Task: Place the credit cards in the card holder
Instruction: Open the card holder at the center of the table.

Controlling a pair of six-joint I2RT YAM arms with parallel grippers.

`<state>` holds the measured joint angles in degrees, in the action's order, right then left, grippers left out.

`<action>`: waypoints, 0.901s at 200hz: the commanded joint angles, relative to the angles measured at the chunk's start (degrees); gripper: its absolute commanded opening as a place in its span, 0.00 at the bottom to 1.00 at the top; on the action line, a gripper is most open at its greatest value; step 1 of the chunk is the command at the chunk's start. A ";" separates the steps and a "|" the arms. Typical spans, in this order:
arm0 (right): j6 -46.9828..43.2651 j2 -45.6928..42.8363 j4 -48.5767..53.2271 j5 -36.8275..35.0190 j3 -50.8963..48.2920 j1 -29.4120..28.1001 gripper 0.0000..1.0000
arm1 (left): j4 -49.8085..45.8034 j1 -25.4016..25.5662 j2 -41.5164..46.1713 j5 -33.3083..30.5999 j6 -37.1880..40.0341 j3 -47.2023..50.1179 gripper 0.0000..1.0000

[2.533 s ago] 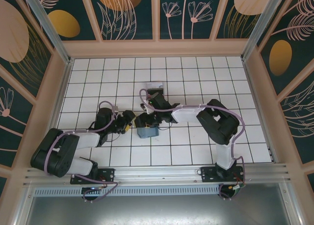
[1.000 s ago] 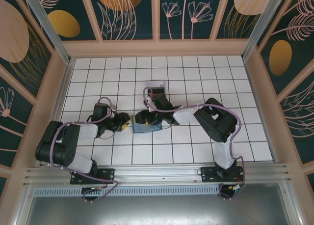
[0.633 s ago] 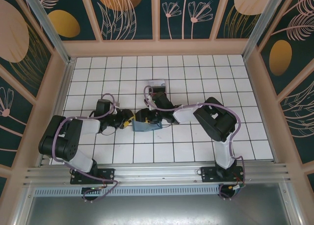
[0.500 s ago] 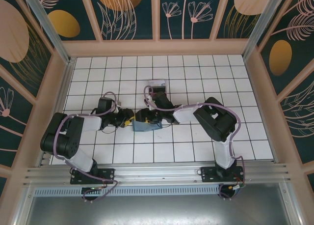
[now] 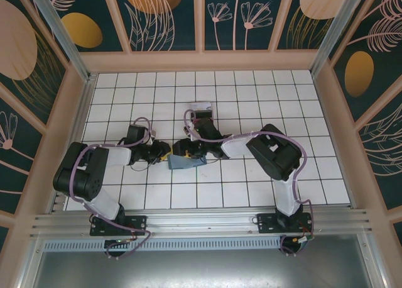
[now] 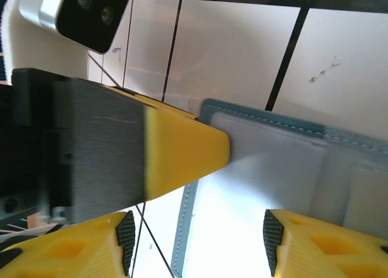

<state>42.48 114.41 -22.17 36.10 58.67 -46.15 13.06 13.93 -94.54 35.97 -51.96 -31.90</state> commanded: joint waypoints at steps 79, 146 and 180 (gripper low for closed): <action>-5.80 -10.05 9.00 -3.38 -2.08 4.10 0.61 | -10.82 2.36 -5.06 -14.96 10.05 -3.88 0.00; -13.39 -20.03 17.94 -15.35 -12.55 19.19 0.62 | -12.44 1.34 -4.96 -17.64 12.35 -5.22 0.00; -22.58 -14.64 26.98 -19.55 0.06 18.71 0.58 | -12.91 1.34 -4.30 -15.63 13.58 -8.58 0.00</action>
<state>28.47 96.47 -2.24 21.10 49.50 -26.68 3.97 15.88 -96.20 30.57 -41.50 -38.89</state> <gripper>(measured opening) 0.596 0.066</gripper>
